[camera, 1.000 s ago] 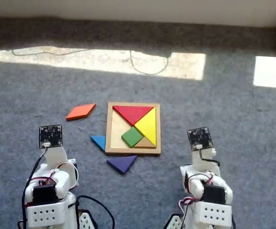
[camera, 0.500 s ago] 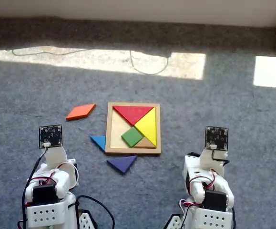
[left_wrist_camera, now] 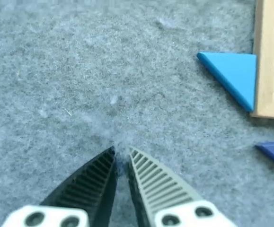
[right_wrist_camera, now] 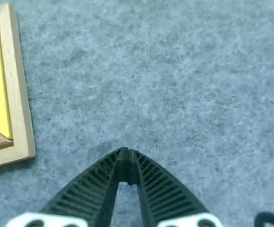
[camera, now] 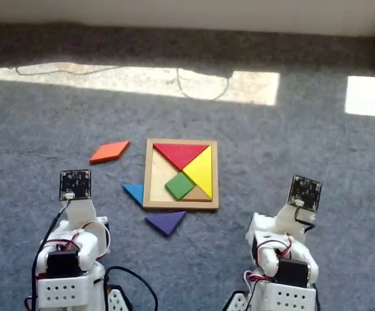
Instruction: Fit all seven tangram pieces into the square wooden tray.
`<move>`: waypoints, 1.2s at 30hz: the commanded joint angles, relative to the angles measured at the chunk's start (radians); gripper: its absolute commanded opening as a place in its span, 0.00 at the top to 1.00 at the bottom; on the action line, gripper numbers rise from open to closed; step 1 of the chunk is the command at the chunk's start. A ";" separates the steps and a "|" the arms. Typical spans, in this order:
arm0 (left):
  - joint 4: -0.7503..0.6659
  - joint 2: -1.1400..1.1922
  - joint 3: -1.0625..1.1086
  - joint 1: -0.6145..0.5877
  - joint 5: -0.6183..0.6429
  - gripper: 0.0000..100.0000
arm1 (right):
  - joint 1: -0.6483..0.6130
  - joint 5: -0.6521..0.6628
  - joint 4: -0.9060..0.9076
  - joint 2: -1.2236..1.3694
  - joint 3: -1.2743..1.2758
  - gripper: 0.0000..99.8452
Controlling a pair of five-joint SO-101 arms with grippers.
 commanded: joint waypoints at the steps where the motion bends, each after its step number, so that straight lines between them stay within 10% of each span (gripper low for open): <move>1: 0.002 -0.039 -0.001 0.010 -0.101 0.99 | 0.012 -0.009 0.007 -0.012 0.111 1.00; 9: -0.097 -0.041 -0.242 -0.087 -0.772 0.99 | 0.012 -0.009 -0.005 -0.012 0.111 1.00; 26: 0.058 0.145 -0.536 -0.050 -0.712 0.85 | 0.012 -0.009 -0.005 -0.012 0.111 1.00; 36: 0.094 0.631 -0.682 0.266 -0.706 0.75 | 0.012 -0.009 -0.005 -0.012 0.111 1.00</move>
